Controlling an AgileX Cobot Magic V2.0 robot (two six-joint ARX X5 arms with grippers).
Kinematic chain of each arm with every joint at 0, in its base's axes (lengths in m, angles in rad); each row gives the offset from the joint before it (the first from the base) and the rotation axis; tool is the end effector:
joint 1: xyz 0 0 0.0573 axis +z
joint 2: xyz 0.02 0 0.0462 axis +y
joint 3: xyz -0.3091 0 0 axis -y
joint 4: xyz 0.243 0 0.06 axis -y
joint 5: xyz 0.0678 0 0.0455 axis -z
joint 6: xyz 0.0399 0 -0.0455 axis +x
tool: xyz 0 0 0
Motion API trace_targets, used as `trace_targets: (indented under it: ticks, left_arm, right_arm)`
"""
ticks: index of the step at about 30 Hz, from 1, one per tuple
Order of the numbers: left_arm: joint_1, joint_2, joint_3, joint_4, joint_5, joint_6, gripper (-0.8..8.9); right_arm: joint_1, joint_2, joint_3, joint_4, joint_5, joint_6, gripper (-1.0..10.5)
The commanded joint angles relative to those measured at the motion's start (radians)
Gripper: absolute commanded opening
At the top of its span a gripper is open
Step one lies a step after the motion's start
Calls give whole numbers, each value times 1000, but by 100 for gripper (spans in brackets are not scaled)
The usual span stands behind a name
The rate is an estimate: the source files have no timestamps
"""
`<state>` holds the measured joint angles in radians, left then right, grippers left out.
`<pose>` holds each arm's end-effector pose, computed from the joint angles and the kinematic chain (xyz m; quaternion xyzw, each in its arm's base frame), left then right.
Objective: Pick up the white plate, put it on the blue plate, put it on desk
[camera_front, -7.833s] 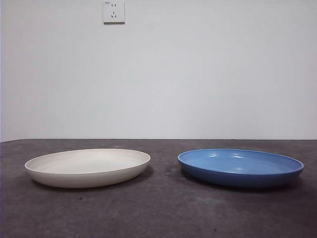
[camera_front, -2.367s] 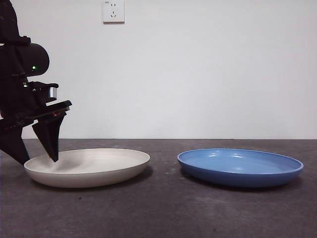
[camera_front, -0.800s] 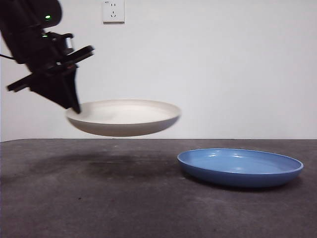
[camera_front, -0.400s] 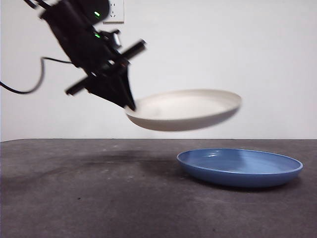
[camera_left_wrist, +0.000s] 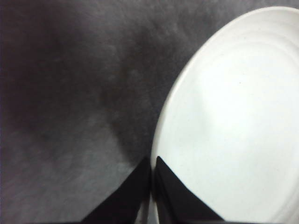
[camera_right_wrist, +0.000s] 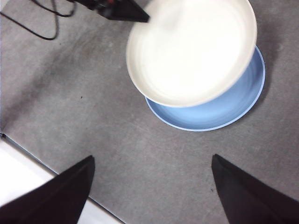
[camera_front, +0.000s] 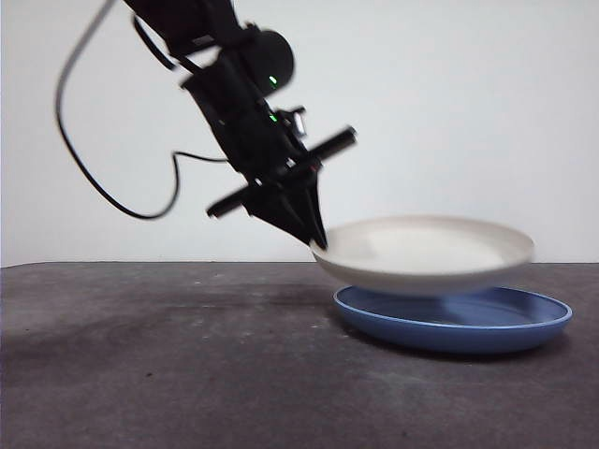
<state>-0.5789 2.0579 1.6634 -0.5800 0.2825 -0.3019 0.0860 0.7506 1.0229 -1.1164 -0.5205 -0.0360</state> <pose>0.3887 -0.2674 0.2508 -0.0524 0.5133 -0.2951 0.8042 0.0779 0.0266 0.3609 0.0726 0.3950 0.2796 0.8721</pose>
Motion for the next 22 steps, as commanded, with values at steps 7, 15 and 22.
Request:
trace_targets:
  ticks: [7,15,22]
  left_arm:
    - [-52,127,121,-41,-19,-2,9]
    - [-71,131,121,-58,-54,33,89]
    - [-83,131,133,-73,-53,56,378]
  right_arm:
    - [4,4,20,8,1,11,403]
    - [4,4,20,11,1,10,403]
    - [4,4,20,12,1,10,403]
